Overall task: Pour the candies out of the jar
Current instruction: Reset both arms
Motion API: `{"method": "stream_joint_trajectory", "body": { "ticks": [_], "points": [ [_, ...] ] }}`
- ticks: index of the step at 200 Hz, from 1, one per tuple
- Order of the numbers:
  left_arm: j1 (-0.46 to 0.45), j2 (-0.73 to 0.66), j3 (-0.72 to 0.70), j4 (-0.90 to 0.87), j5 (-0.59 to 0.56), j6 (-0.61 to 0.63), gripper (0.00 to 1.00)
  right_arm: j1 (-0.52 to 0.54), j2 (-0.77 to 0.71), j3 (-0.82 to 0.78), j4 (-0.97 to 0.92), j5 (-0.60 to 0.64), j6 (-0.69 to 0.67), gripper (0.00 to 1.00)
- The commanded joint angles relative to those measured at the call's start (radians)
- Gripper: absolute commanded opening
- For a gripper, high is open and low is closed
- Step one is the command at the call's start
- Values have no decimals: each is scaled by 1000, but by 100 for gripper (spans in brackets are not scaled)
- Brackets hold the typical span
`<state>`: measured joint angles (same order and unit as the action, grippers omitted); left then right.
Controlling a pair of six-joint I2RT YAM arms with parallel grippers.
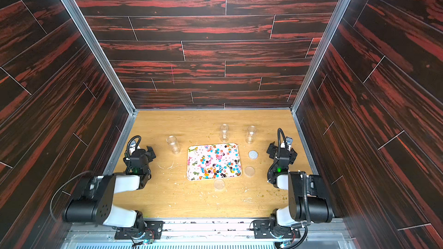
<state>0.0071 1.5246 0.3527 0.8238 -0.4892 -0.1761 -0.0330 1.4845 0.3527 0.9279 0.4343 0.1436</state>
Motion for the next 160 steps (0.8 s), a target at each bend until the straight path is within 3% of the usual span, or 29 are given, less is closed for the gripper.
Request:
{"method": "stream_joint_trajectory", "body": {
  "ticks": [1,49,160],
  "points": [
    [8,11,47,32,83,12,100,6,44,47,20,-53,-28,99],
    [8,9,45,33,86,17,100,6,42,14,80,-131,-53,99],
    [8,18,72,-9,111,32,100,6,45,17,78,-132,-55,99]
  ]
}}
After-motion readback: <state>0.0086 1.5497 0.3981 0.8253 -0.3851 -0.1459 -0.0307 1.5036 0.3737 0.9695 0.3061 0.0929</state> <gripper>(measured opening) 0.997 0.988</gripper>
